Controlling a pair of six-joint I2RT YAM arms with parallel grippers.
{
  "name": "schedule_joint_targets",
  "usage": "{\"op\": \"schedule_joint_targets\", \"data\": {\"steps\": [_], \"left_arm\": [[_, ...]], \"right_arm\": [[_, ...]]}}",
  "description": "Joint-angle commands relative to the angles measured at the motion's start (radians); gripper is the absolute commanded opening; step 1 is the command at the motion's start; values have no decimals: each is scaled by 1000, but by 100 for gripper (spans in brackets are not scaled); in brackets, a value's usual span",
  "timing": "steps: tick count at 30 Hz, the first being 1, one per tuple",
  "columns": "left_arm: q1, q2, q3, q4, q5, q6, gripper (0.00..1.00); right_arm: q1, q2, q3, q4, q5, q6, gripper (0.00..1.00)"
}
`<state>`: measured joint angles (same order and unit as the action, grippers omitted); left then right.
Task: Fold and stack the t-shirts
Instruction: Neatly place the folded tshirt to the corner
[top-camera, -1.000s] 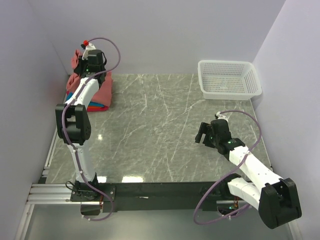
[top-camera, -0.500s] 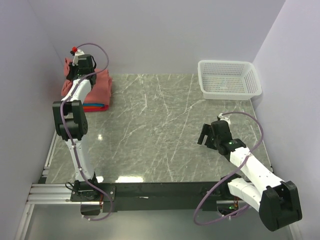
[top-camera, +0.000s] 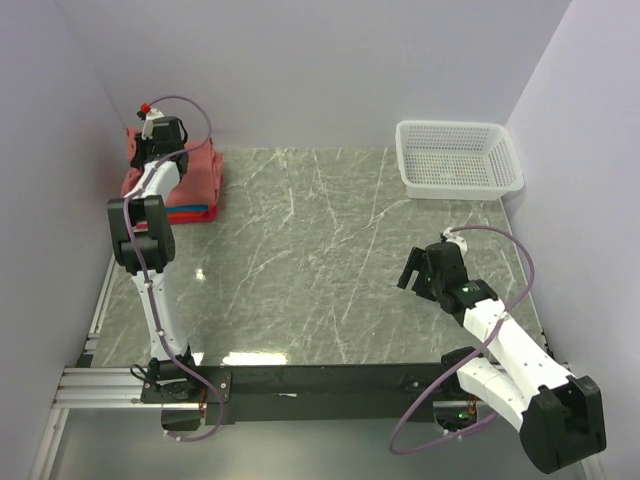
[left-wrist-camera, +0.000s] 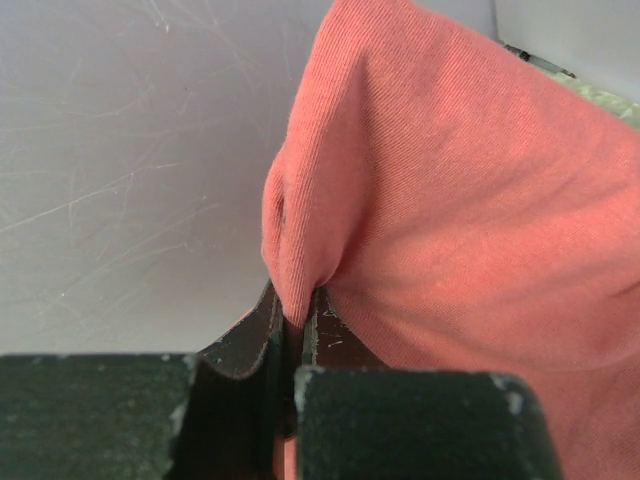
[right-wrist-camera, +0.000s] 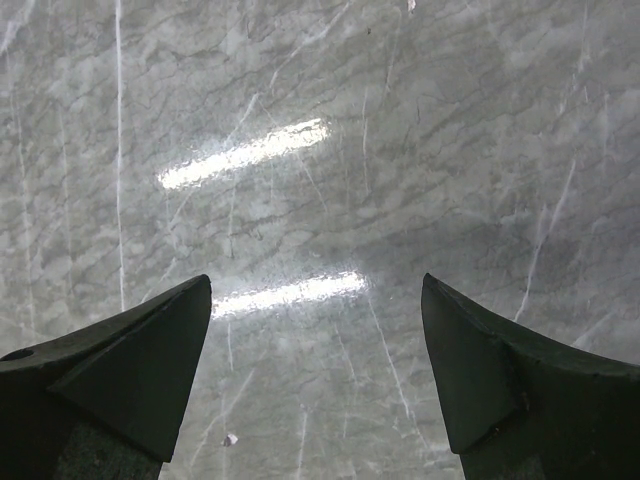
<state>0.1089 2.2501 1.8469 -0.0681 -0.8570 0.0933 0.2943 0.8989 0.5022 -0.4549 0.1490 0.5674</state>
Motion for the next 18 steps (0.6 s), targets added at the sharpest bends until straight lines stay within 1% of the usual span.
{"op": "schedule_joint_targets", "data": {"steps": [1,5,9,10,11,12,13,14,15,18], "left_arm": [[23,-3,60,88,-23,14,1],[31,8,81,74,-17,5,1],[34,6,71,90,-13,19,1],[32,11,71,99,-17,22,3],[34,16,74,99,-34,25,7],[34,20,78,93,-42,25,32],[35,25,89,88,-50,23,49],[35,28,92,83,-60,14,70],[35,28,95,82,-68,8,99],[37,14,123,24,-65,-38,99]], "right_arm": [[-6,-37,32,-10,15,26,91],[-6,-49,35,-24,17,34,91],[-6,-57,41,-39,27,34,91],[-7,-57,42,-42,30,32,91],[-6,-60,44,-44,31,34,91],[-6,-60,47,-47,31,32,91],[-6,-60,47,-48,27,32,91],[-6,-61,48,-50,24,32,91],[-6,-63,50,-51,26,31,91],[-6,-68,56,-64,30,31,91]]}}
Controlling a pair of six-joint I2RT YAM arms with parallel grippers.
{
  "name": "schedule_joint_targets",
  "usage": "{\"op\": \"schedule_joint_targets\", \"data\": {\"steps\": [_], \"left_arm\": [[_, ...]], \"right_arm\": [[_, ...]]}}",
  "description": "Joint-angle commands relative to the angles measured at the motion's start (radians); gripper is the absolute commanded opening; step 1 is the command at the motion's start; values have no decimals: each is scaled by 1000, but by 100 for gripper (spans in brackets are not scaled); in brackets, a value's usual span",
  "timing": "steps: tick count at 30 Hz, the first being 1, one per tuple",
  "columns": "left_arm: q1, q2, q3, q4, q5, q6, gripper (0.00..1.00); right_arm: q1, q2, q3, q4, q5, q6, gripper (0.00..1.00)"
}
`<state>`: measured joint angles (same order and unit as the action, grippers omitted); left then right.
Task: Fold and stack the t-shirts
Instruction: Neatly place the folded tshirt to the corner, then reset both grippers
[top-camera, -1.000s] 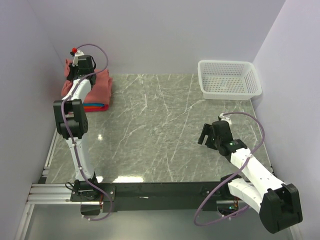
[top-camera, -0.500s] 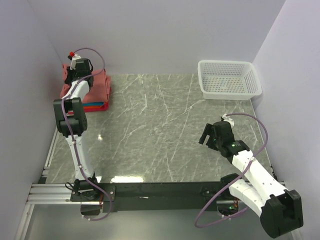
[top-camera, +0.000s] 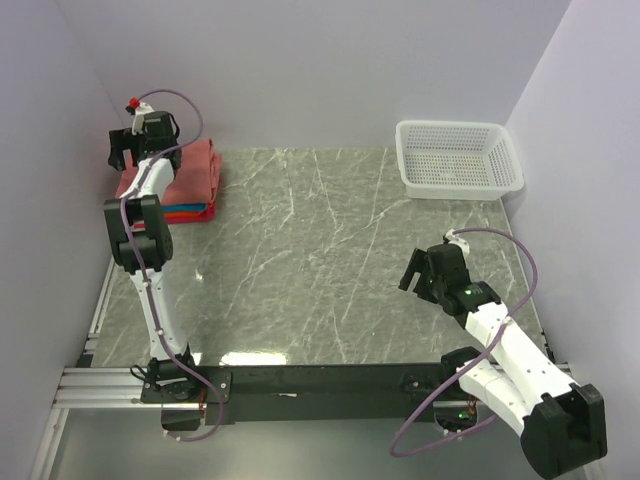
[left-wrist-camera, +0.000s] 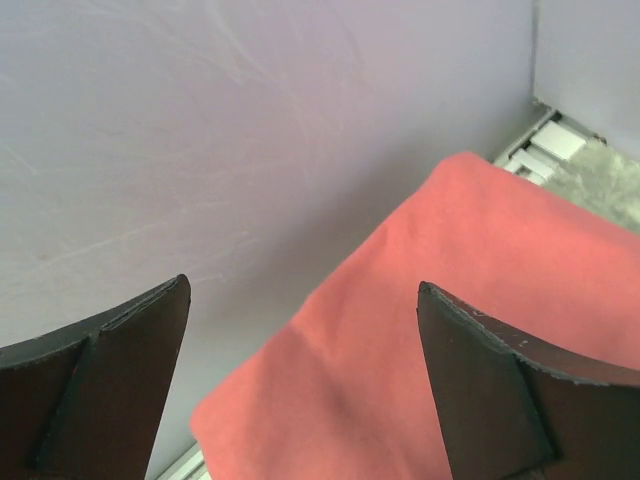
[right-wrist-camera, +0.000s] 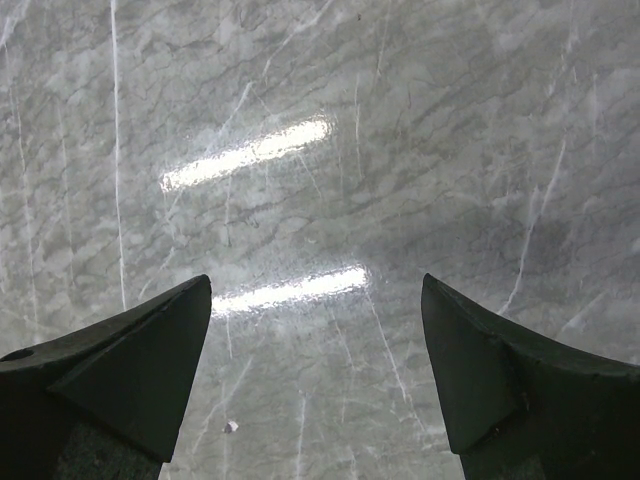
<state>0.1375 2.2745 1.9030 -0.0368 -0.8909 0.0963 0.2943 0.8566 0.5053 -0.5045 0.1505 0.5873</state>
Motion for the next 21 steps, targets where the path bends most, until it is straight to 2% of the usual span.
{"op": "schedule_joint_targets", "data": {"steps": [1,3,8,13,14,16,17,20,21], "left_arm": [[5,-26,85,-41,-29,-53,99],[4,-43,126,-95,-4,-90,100],[-18,-136,209,-312,101,-300,99],[-124,-289,151,-379,184,-403,99],[-131,-317,134,-391,235,-456,99],[-197,-407,65,-428,317,-529,99],[-213,-446,23,-426,424,-596,100],[-283,-610,-232,-339,609,-705,99],[-339,-653,-369,-284,631,-722,99]], "right_arm": [[-6,-31,55,-16,29,12,91],[-6,-40,58,-20,31,11,91],[-6,-65,61,-16,29,8,91],[-6,-77,65,-12,20,-7,91],[-6,-79,67,-11,18,-14,91],[-6,-91,68,-3,11,-21,91],[-6,-94,67,3,11,-24,91],[-6,-111,65,9,-3,-32,91],[-4,-116,59,12,-6,-32,91]]}}
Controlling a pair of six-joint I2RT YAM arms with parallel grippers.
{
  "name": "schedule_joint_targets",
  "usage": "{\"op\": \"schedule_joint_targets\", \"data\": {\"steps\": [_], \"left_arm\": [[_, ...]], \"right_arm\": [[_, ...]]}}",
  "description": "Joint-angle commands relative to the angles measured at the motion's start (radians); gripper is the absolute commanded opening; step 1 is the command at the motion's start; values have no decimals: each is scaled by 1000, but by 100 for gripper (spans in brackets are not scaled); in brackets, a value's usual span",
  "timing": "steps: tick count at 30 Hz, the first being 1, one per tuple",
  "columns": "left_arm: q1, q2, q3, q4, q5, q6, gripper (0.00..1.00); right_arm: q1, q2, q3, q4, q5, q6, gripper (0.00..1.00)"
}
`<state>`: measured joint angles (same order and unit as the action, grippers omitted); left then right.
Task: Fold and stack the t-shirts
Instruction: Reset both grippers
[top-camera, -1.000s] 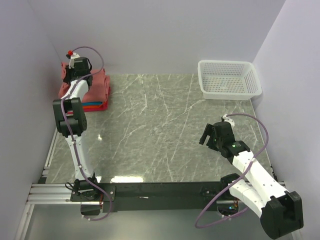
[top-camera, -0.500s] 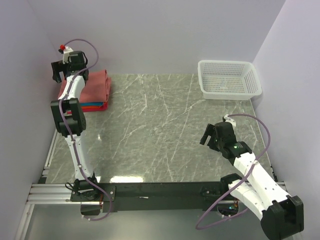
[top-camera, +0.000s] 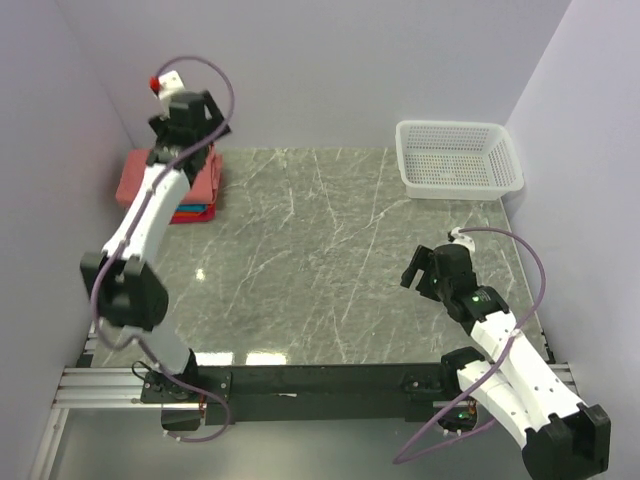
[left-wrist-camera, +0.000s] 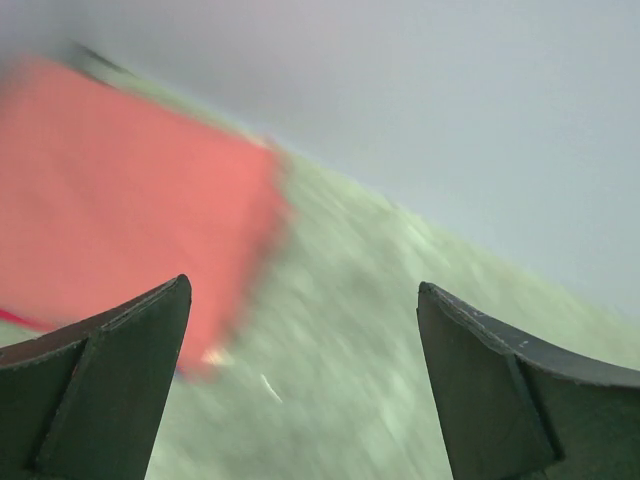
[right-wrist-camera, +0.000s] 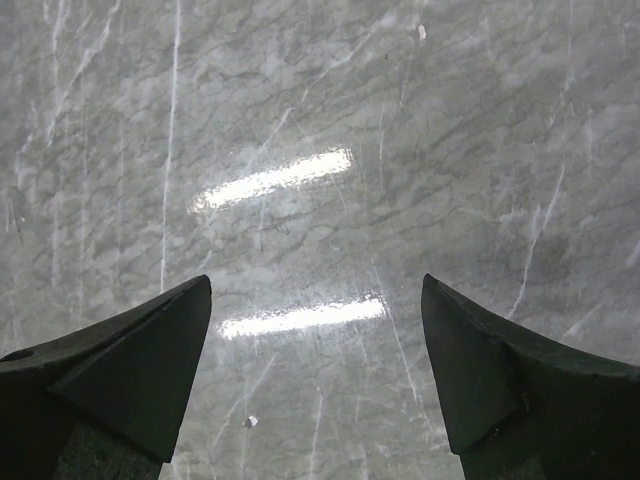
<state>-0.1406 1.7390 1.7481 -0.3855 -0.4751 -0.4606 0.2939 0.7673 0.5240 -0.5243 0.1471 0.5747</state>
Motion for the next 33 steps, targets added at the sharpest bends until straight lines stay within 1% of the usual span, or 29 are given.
{"op": "schedule_joint_targets", "data": {"steps": [1,2,3,4,5,6,7,9,11,12,13,15,18,23,29,33], "left_arm": [[-94,-197,-281,88,227,-182,99],[-129,-234,-344,106,227,-216,99],[-207,-272,-463,123,204,-234,99],[-243,-339,-522,140,185,-257,100],[-279,-370,-577,167,170,-309,99],[-340,-399,-682,178,149,-338,99],[-368,-447,-732,197,147,-357,99],[-437,-479,-826,217,153,-377,99],[-485,-509,-849,180,109,-394,99],[-532,-515,-861,116,75,-409,100],[-551,-530,-866,90,16,-420,100],[-577,-547,-883,30,-40,-464,99],[-579,-585,-898,25,-105,-477,99],[-579,-604,-895,63,-92,-429,99],[-579,-573,-872,1,-163,-457,99],[-577,-569,-860,-19,-218,-472,100]], "right_arm": [[-6,-40,38,32,-6,-27,91],[-6,-46,33,41,-6,-29,91],[-7,-55,21,49,-10,-29,91],[-6,-69,16,59,-23,-32,91],[-6,-77,10,79,-40,-38,91],[-4,-82,2,87,-41,-33,91],[-6,-94,-2,95,-41,-33,91],[-6,-103,-10,104,-24,-33,91],[-7,-118,-16,110,-15,-38,91],[-4,-122,-25,115,-20,-38,91],[-6,-131,-31,119,-26,-35,91],[-6,-144,-54,142,-35,-32,91],[-6,-186,-90,181,-59,-25,91],[-6,-201,-96,175,-77,-33,88],[-6,-226,-124,201,-101,-45,82],[-6,-235,-121,208,-92,-42,83]]}}
